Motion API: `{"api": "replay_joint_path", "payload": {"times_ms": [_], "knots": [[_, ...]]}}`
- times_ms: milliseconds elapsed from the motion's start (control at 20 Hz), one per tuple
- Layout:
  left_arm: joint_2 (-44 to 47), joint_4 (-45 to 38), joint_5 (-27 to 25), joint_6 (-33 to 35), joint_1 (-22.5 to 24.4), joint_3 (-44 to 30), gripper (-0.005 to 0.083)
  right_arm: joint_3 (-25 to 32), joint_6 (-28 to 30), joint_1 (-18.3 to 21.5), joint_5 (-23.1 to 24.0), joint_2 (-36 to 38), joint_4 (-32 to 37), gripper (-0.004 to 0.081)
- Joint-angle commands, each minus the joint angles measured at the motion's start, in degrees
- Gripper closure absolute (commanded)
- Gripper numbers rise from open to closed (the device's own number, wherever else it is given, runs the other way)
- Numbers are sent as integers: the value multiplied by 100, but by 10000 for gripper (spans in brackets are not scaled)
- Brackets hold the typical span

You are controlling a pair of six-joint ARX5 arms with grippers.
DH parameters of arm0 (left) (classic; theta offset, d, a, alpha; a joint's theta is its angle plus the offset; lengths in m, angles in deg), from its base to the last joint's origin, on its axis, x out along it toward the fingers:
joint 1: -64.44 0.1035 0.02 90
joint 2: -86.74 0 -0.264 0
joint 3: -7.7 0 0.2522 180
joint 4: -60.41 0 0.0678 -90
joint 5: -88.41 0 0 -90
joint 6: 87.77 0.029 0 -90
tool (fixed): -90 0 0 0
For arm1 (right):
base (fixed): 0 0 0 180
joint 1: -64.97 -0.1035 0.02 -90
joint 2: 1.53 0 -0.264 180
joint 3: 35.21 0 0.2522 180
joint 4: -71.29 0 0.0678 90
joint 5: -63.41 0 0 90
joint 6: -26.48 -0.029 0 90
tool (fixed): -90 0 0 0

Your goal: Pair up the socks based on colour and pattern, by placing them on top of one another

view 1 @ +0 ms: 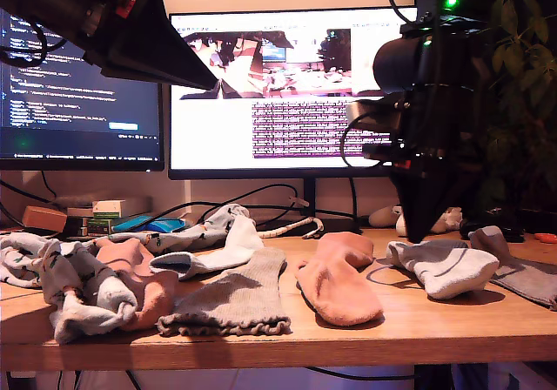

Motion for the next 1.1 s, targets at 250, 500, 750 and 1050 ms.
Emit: {"api": "replay_joint_path", "payload": {"times_ms": [250,500,750,1050], "knots": [[24,-116,-42,9,11,-11,797,-2,-13,291,192,-245,232,783],[24,-151,-105,9,22,-11,797,2,-26,361,-166,-402,85,783],[24,-92,-107,9,85,-11,797,111,-22,221,-306,-455,79,783],[24,-52,-142,9,85,-11,797,509,39,13,-308,-457,33,783]]}}
